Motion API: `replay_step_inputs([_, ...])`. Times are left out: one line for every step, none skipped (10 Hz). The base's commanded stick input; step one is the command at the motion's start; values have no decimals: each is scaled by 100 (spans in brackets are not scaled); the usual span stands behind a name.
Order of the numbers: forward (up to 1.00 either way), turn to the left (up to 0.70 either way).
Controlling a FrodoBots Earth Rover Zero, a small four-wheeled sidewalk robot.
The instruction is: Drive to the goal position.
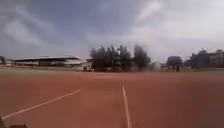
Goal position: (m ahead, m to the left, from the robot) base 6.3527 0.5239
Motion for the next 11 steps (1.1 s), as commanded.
replay_step_inputs([70,0])
replay_step_inputs([70,-22])
replay_step_inputs([70,-35])
replay_step_inputs([70,-35])
replay_step_inputs([70,-35])
replay_step_inputs([70,-35])
replay_step_inputs([70,-35])
replay_step_inputs([70,-35])
replay_step_inputs([70,-35])
replay_step_inputs([70,-35])
replay_step_inputs([70,-35])
